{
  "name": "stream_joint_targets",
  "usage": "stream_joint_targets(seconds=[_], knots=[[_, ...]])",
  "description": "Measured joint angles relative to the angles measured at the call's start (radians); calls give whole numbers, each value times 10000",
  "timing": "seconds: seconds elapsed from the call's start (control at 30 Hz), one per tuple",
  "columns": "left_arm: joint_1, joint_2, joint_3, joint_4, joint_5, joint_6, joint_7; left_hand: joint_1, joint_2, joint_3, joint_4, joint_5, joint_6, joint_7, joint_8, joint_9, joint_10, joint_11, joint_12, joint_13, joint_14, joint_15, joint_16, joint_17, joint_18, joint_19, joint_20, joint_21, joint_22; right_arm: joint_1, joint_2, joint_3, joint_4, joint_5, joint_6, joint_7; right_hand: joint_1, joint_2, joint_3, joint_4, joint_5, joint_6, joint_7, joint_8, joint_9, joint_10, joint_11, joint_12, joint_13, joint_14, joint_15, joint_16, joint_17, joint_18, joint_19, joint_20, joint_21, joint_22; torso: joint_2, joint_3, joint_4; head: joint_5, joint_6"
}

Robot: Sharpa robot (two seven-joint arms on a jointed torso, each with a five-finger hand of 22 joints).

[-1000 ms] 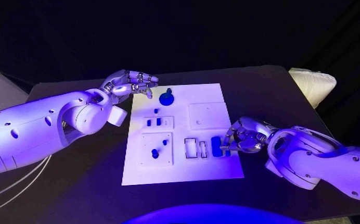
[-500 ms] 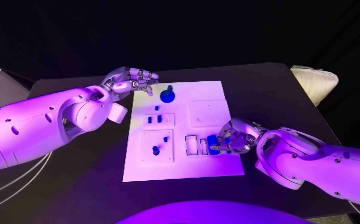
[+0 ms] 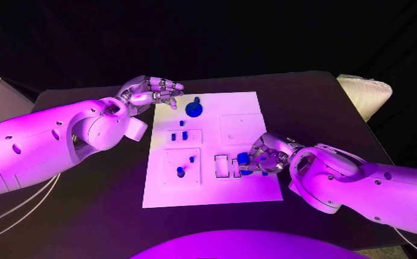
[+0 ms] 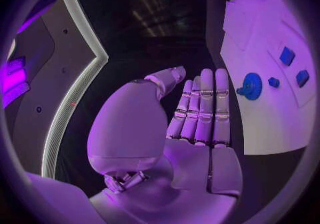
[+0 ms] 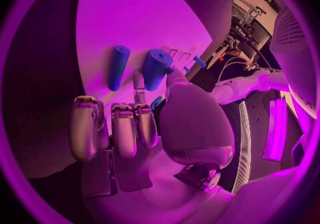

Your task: Assemble the parts on the task board

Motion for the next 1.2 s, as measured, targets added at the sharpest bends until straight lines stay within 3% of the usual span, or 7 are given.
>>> stream_joint_targets(seconds=[0.17, 0.3, 0.4, 0.63, 0.93, 1.2], knots=[[0, -3, 0, 6, 0, 6, -9, 0, 0, 0, 0, 0, 0, 0, 0, 0, 0, 0, 0, 0, 0, 0, 0, 0, 0, 0, 0, 0, 0, -1, 64, 20, -33, -82, 35, -108, 144, -132, -67, -14, 391, -91, 27, -41, 0, 0, 1, -58, -1, 0, 0, 0, 0, 0, 0, 0, -10, -1, -9, -2, -7, 5, -9], [0, -3, 0, 11, 0, 14, -18, 0, 0, 0, 0, 0, 0, 0, 0, 0, 0, 0, 0, 0, 0, 0, 0, 0, 0, 0, 0, 0, 0, 12, 95, 41, -35, -134, 59, -165, 587, -201, -94, 13, 1025, -188, 80, -129, -6, 5, 8, -113, -1, 0, 1, 0, 0, 0, 0, 0, -67, -1, -12, -2, -10, -1, -4], [0, -4, 0, 13, 0, 22, -26, 0, 0, 0, 0, 0, 0, 0, 0, 0, 0, 0, 0, -10, 0, 0, 0, 0, 0, 0, 0, 0, 0, 24, 110, 58, -36, -155, 61, -181, 963, -240, 12, 86, 1424, -278, 50, -121, -248, 4, 9, -113, -1, 0, 2, 38, -1, 0, 0, 0, -67, -2, -14, -2, -10, -14, 5], [-1, -8, 0, 19, -3, 49, -51, 0, 0, 0, 0, 0, 0, 0, 0, 1, 0, 0, 0, -9, 0, 0, 0, 0, 1, 0, 0, 1, -10, 24, 104, 59, -29, 36, -45, -157, 1343, -619, 397, 469, 2319, -229, -11, -98, -363, 5, 11, -113, 0, 0, 3, 38, -1, 0, 0, 0, 1, -2, -14, -2, -10, -29, 23], [-1, -15, 0, 24, -5, 74, -79, 0, 0, 0, 0, 0, 0, 0, 0, 1, 0, 0, 0, -9, 0, 0, 0, 0, 0, 0, 0, 1, -9, 34, 44, 66, -39, 1604, -455, -12, 1632, -641, 707, 689, 2769, -192, 23, -154, -451, 5, 11, -153, 6, 0, 3, 38, -2, 1, -1, 1, -68, 6, -12, -6, 0, -16, 24], [-1, -24, 0, 27, -7, 88, -106, 0, 0, 0, 0, 0, 0, -1, 0, 1, 0, 0, 0, -8, 0, 0, 0, 0, 0, 0, 0, 1, -9, 75, -13, 64, -35, 3709, -902, 245, 1600, -535, 1126, 506, 2831, -128, 29, -119, -526, 3, 9, -153, 5, 0, 2, 38, -2, 0, 0, 1, -67, 5, -10, -2, 0, 2, 40]])
